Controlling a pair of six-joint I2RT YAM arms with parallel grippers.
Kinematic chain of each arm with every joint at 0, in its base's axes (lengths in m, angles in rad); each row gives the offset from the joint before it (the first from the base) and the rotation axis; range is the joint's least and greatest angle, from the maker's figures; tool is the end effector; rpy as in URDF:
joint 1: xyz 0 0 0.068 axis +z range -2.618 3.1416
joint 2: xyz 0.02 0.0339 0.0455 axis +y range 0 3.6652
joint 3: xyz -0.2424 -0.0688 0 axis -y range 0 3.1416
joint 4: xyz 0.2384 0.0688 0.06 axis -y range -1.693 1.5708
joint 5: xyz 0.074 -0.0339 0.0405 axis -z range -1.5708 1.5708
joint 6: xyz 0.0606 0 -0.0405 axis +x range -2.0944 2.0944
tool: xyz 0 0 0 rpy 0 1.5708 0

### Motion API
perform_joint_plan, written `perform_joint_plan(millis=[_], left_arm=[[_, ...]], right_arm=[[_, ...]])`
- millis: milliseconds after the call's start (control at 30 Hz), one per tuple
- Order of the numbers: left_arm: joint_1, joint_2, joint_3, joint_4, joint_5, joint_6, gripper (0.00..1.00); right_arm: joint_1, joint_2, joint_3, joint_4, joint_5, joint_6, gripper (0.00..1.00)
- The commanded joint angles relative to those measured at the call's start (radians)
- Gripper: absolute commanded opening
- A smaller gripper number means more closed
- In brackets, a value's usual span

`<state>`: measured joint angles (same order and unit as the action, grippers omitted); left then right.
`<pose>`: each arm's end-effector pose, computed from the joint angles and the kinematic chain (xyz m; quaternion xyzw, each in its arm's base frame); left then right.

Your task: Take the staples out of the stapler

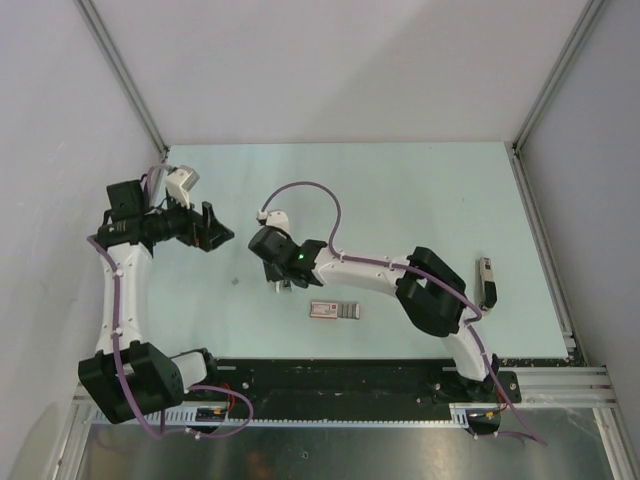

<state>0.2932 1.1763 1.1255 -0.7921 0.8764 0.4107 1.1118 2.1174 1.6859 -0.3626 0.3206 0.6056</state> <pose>0.2461 0.0257 0.3009 0.2005 0.8359 -0.2611 0.4393 0.2297 0.4217 0.1816 -0.1703 0.8997 0.1864 0.3561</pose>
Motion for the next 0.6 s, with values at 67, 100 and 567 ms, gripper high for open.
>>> perform_joint_plan(millis=[67,100,567], left_arm=[[-0.003,-0.028,-0.031,-0.002,0.034,0.020,1.00],[-0.019,-0.023,-0.034,0.000,0.028,0.019,1.00],[-0.609,0.177,-0.012,0.238,-0.454,-0.099,1.00]], right_arm=[[-0.060,-0.099,-0.032,-0.057,0.082,-0.001,0.17],[-0.080,-0.137,-0.063,-0.057,0.099,-0.004,0.26],[-0.610,-0.748,-0.428,-0.531,0.255,0.131,0.99]])
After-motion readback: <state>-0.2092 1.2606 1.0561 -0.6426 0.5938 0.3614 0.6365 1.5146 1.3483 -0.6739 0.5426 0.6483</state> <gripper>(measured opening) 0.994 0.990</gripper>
